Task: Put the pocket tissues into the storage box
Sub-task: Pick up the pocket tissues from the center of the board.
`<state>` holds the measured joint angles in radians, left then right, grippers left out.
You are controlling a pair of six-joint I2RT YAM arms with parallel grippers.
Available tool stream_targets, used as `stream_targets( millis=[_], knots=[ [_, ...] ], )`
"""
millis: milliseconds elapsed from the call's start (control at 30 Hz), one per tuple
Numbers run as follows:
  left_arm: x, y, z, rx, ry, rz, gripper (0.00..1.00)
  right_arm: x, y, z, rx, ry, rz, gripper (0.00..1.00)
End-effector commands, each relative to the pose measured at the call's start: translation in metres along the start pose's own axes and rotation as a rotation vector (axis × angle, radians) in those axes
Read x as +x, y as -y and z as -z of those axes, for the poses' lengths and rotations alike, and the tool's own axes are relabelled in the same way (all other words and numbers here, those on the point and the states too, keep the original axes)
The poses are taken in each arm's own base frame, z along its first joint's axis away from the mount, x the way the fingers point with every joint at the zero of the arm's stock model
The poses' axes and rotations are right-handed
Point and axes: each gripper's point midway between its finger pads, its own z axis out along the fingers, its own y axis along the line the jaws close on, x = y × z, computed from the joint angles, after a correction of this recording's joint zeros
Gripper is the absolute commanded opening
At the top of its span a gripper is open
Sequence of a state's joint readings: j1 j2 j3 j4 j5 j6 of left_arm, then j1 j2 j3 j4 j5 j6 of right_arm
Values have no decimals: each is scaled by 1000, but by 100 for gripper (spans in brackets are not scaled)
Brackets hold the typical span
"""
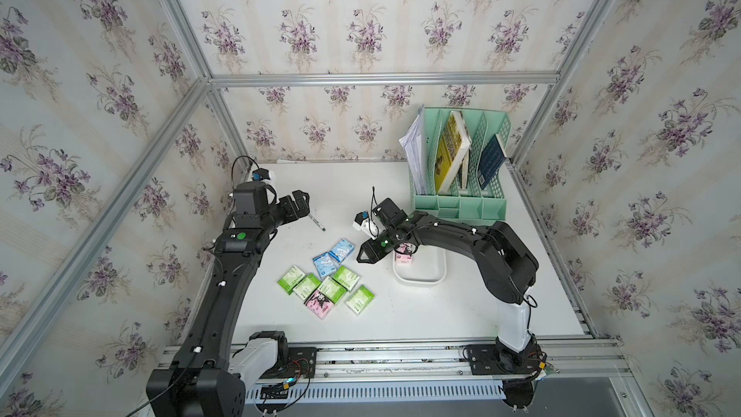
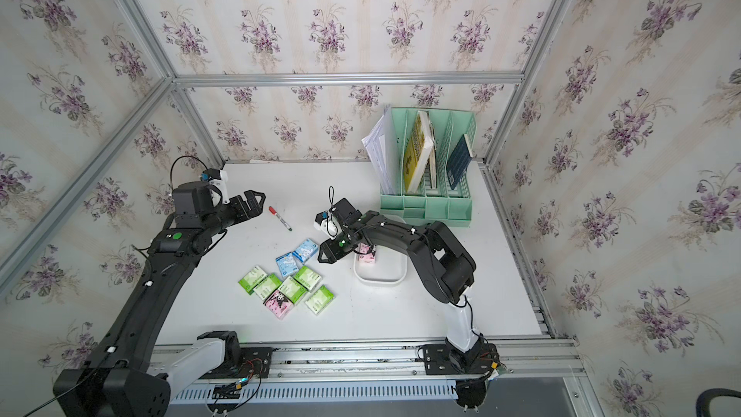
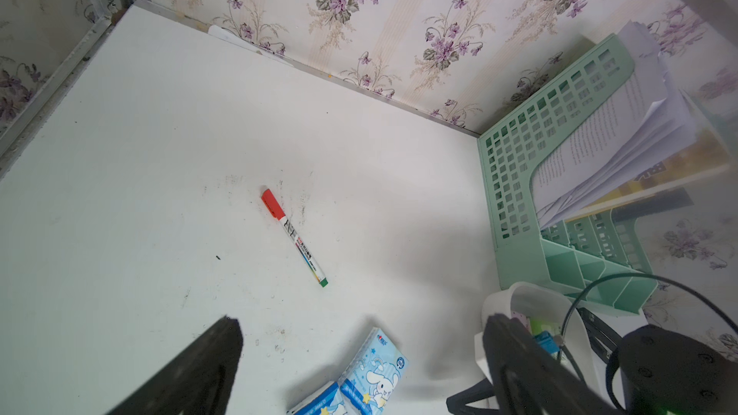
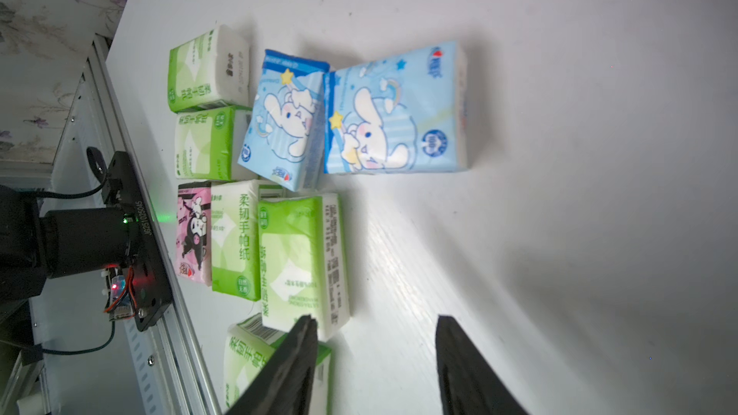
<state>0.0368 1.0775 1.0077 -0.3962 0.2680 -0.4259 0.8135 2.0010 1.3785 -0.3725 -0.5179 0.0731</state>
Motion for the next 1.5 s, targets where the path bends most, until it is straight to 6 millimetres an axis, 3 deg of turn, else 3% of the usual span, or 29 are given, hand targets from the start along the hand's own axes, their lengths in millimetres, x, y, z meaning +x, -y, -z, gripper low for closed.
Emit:
stream_targets(
  millis=[0, 400, 933, 1033, 1100, 1200, 1367, 1467],
  knots=[
    [6, -5, 1, 1, -17, 16, 99, 8, -12, -9, -60, -49, 31, 53],
    [11, -6, 1, 7, -26, 28, 99, 19, -25, -45, -98, -159, 76, 53],
    [10, -6, 4, 0, -24, 13, 99, 27, -34, -60, -103, -221, 105, 46],
    [11, -6, 4, -1, -26, 13, 99, 29, -35, -62, -103, -226, 106, 36],
    [11, -7, 5, -3, -25, 12, 99, 30, -32, -63, -91, -227, 105, 15],
    [10, -7, 5, -5, -24, 11, 99, 29, -28, -63, -62, -226, 104, 0],
    [11, -8, 5, -8, -29, 14, 99, 14, -27, -54, -36, -165, 101, 0],
    [11, -3, 5, 13, -33, 16, 99, -10, -30, -37, -37, -81, 91, 0]
  ],
)
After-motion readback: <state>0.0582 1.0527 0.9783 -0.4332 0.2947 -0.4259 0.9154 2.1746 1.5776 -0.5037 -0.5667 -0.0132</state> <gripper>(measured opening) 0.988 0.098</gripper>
